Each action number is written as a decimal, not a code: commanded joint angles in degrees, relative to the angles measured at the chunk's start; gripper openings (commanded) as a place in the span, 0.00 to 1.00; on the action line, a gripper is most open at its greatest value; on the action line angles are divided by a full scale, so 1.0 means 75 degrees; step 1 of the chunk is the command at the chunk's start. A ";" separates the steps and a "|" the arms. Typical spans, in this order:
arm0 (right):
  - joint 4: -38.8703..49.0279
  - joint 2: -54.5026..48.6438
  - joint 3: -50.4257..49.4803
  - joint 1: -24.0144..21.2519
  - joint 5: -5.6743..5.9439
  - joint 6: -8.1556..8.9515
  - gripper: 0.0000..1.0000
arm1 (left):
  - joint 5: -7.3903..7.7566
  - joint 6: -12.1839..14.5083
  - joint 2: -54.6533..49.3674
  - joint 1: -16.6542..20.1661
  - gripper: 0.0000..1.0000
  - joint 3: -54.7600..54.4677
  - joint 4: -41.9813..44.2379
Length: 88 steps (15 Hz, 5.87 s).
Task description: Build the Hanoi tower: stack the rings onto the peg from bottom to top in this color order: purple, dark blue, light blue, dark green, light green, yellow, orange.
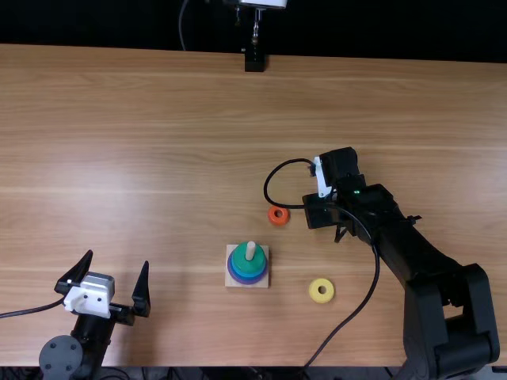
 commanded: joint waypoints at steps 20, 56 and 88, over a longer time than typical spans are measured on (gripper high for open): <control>-0.5745 -0.2483 0.3488 0.1726 -0.0356 0.0029 0.00 | 0.0158 0.0043 -0.0092 -0.0001 1.00 -0.0383 -0.0111; -0.5267 -0.2026 0.3980 0.3601 -0.1059 0.0662 0.00 | 0.0158 0.0043 -0.0092 -0.0001 1.00 -0.0383 -0.0111; -0.5253 -0.1417 0.3898 0.3542 -0.0904 0.0662 1.00 | 0.0158 0.0043 -0.0092 -0.0001 1.00 -0.0383 -0.0111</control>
